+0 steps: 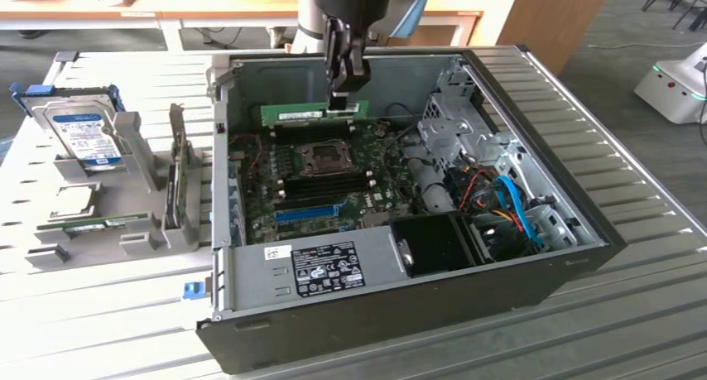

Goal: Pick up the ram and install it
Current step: 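Pick up the ram and move it above insertion slot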

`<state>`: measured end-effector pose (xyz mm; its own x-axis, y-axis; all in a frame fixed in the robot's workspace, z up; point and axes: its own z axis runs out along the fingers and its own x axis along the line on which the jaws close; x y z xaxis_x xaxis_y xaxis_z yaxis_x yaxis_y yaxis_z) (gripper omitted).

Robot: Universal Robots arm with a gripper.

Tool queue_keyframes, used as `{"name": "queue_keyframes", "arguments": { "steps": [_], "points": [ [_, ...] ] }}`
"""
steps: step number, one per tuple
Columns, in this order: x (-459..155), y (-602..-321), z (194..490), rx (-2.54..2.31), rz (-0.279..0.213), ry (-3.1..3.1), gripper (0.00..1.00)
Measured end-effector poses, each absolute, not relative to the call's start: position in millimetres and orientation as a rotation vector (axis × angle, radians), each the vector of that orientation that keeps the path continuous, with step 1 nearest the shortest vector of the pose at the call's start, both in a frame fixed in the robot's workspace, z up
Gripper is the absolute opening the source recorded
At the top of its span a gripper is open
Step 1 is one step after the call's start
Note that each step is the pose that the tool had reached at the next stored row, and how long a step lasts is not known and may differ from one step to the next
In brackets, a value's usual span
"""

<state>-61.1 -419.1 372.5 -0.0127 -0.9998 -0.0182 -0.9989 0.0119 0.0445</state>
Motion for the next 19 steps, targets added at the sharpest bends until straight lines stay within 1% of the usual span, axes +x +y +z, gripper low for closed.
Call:
{"name": "queue_keyframes", "arguments": {
  "steps": [19],
  "points": [
    [-57.8, -419.2, 366.6, 2.194, -0.069, -2.222, 0.12]
  ]
}}
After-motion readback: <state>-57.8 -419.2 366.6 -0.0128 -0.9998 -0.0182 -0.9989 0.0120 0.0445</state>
